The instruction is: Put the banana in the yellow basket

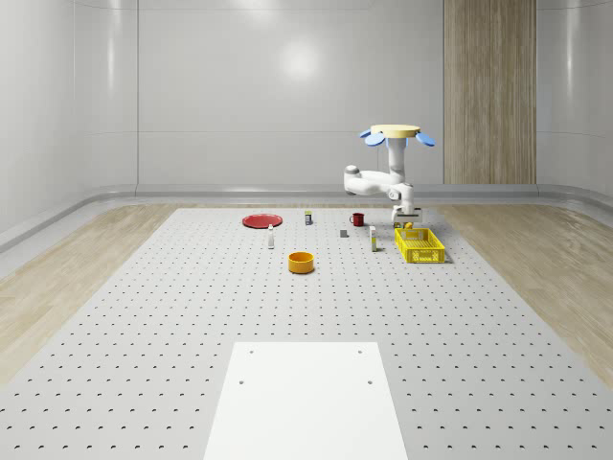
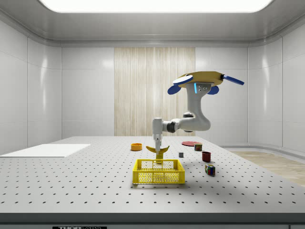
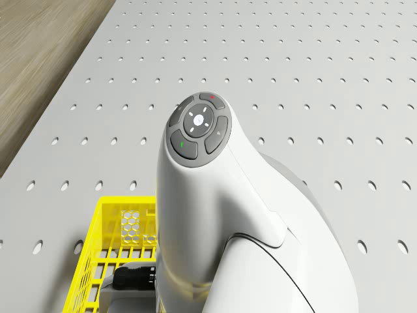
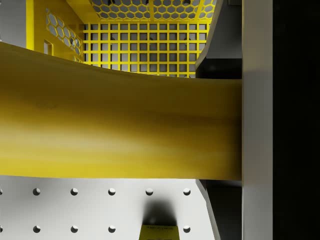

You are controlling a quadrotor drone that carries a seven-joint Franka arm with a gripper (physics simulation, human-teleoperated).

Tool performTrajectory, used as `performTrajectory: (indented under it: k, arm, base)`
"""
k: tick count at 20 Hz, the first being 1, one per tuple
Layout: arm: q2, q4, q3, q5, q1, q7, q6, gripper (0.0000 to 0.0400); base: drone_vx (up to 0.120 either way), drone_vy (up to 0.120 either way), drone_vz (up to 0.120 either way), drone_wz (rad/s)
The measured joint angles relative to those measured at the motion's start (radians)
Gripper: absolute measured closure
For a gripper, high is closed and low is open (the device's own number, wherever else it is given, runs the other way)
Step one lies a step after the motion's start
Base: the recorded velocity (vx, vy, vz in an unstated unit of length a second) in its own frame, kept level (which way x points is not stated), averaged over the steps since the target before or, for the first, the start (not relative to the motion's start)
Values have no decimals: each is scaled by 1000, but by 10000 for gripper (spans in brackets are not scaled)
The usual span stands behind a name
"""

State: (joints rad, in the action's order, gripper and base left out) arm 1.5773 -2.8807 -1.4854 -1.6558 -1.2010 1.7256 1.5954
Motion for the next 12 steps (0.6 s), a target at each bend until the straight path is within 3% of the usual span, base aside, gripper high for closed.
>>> performTrajectory:
  k: [2, 9, 12]
  arm:
    - [1, 0, 0, 0, 0, 0, 1, 205]
    - [4, 0, -1, 1, 0, 0, 4, 205]
    - [5, 0, -1, 2, 0, 0, 5, 205]
  base:
    - [0, 120, 0, 0]
    - [0, 120, -109, 0]
    - [0, 120, -27, 0]
